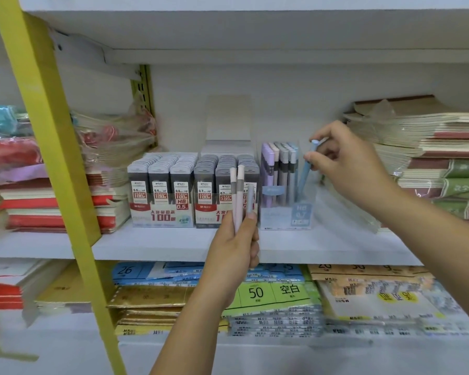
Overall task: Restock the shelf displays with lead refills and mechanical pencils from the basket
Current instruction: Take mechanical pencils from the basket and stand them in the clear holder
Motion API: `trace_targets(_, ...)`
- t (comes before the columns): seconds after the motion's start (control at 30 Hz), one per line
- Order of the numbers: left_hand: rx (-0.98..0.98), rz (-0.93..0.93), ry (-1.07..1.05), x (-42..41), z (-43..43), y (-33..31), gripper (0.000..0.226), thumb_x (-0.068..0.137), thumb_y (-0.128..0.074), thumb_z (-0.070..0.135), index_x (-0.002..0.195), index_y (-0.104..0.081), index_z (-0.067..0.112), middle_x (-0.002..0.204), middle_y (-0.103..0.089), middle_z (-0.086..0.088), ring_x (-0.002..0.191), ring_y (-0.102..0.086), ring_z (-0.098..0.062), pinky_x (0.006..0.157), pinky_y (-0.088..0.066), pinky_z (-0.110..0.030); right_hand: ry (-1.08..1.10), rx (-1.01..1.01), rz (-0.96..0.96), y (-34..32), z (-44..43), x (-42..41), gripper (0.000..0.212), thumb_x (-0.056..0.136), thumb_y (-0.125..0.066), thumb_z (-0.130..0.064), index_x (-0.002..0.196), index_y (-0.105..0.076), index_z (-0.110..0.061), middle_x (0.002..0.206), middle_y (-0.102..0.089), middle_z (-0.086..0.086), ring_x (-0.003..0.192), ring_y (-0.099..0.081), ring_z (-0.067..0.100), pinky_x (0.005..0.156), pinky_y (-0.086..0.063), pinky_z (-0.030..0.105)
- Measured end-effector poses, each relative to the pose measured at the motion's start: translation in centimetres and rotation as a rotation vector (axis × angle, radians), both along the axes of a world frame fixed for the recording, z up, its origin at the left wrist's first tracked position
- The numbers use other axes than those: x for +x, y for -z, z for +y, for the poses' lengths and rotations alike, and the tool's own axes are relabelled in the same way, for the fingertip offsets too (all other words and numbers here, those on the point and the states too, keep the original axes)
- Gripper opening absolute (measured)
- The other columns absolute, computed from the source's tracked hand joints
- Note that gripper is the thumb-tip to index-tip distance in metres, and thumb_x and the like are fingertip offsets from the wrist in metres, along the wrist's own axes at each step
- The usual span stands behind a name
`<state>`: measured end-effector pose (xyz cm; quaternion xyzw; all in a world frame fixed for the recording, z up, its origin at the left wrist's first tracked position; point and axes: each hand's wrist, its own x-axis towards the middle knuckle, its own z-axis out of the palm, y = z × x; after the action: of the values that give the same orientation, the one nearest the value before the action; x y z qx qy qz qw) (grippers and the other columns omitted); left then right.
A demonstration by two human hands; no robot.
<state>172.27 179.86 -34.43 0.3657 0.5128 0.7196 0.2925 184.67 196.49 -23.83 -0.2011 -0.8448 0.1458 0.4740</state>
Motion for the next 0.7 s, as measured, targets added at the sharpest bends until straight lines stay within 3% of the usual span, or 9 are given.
trace_targets(0.13,-0.004,0.023,0.002,0.0,0.0,0.1,0.017,0.104,-0.05,0.031,0.106,-0.057,0.015,0.059,-0.049,0.014,0.048,-0.04,-0.003,0.047,-0.038,-0.018,0.04,0.07,-0.017,0.2,-0.2,-0.4,0.03,0.086,-0.072,-0.028,0.097,-0.045,-0.034,0.069,-0.064,-0.005,0.068,-0.059,0.005,0.062,-0.044,0.026)
trace_targets(0.27,0.011,0.025,0.004,-0.2,-0.1,0.4,0.022,0.102,-0.054,0.033,0.108,-0.059,0.012,0.063,-0.053,0.01,0.049,-0.042,-0.005,0.048,-0.04,-0.02,0.088,0.116,0.018,0.7,0.0,-0.9,0.026,0.085,-0.072,-0.032,0.096,-0.049,-0.032,0.067,-0.06,-0.005,0.066,-0.058,0.015,0.061,-0.046,0.036)
trace_targets(0.4,0.028,0.025,0.025,-0.3,-0.2,0.4,0.026,0.099,-0.058,0.036,0.111,-0.063,0.014,0.067,-0.058,0.006,0.052,-0.044,-0.007,0.05,-0.042,-0.021,0.172,0.16,0.016,1.4,0.8,-1.1,0.014,0.086,-0.07,-0.033,0.094,-0.059,-0.028,0.077,-0.052,-0.012,0.078,-0.051,0.016,0.061,-0.038,0.032)
trace_targets(0.53,0.045,-0.007,0.043,-0.1,-0.3,0.3,0.022,0.099,-0.057,0.035,0.114,-0.067,0.023,0.072,-0.063,0.005,0.054,-0.047,-0.007,0.051,-0.043,-0.02,0.163,0.099,-0.061,1.7,0.9,-1.0,0.016,0.092,-0.063,-0.028,0.108,-0.066,-0.024,0.089,-0.045,-0.006,0.088,-0.049,0.017,0.074,-0.041,0.032)
trace_targets(0.63,0.048,-0.028,0.065,0.2,-0.6,0.0,0.027,0.096,-0.057,0.04,0.115,-0.068,0.025,0.073,-0.065,0.005,0.055,-0.048,-0.007,0.053,-0.044,-0.02,0.193,0.073,-0.03,1.9,-1.0,-0.3,0.027,0.097,-0.054,-0.029,0.123,-0.06,-0.026,0.1,-0.043,-0.009,0.09,-0.047,0.009,0.08,-0.04,0.024)
trace_targets(0.7,0.078,-0.039,0.112,0.6,-1.0,-0.5,0.033,0.088,-0.058,0.045,0.113,-0.071,0.027,0.074,-0.065,0.004,0.055,-0.047,-0.008,0.053,-0.043,-0.019,0.107,0.035,0.056,2.1,-3.0,0.4,0.023,0.098,-0.052,-0.029,0.119,-0.06,-0.029,0.096,-0.047,-0.016,0.08,-0.048,0.0,0.073,-0.038,0.012)
